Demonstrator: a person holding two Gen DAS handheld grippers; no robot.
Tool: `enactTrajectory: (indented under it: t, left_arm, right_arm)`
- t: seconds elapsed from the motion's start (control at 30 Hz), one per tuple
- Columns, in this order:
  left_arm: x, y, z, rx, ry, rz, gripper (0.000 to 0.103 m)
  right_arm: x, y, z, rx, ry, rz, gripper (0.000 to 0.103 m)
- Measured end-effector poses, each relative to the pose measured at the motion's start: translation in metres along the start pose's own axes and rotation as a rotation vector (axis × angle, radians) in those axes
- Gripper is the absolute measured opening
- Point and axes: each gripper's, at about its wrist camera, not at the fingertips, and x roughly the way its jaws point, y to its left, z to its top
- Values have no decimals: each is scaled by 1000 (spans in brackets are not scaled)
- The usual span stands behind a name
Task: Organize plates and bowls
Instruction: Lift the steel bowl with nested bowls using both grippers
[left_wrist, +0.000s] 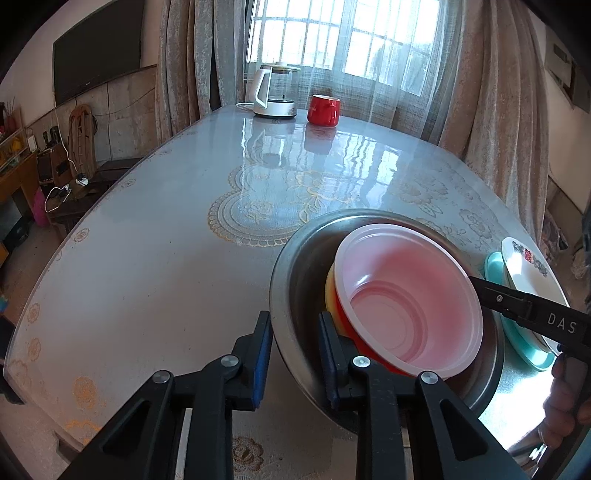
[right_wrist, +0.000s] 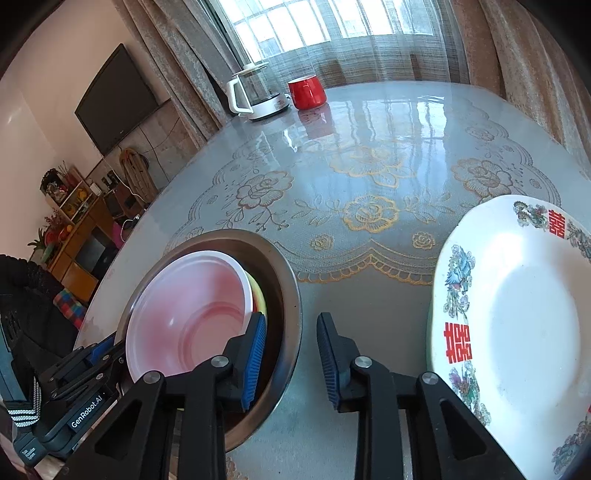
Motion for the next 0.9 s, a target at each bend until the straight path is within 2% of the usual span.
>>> enactTrajectory:
  t: [0.2, 0.43, 0.57, 0.73, 0.83, 0.9]
  left_arm:
    - [5, 2, 1, -7, 3, -25, 25]
    - [9, 6, 1, -35, 4, -44, 28]
    - [10, 9, 1, -56, 8, -58, 30]
    - [9, 11, 1, -63, 11, -71, 31]
    - [8, 13, 2, -70, 19, -87, 26]
    - [5, 10, 1, -45, 11, -69, 21]
  right_arm:
    - [2, -6, 5, 25, 45, 12, 32]
    - [-1, -5, 2, 2, 75, -29, 31]
    - [-2, -9, 1, 27, 78, 5, 31]
    - [0, 3, 1, -47, 78, -51, 30]
    - [1, 9, 2, -79, 84, -56, 23]
    - [3, 10, 3, -77, 103, -34, 21]
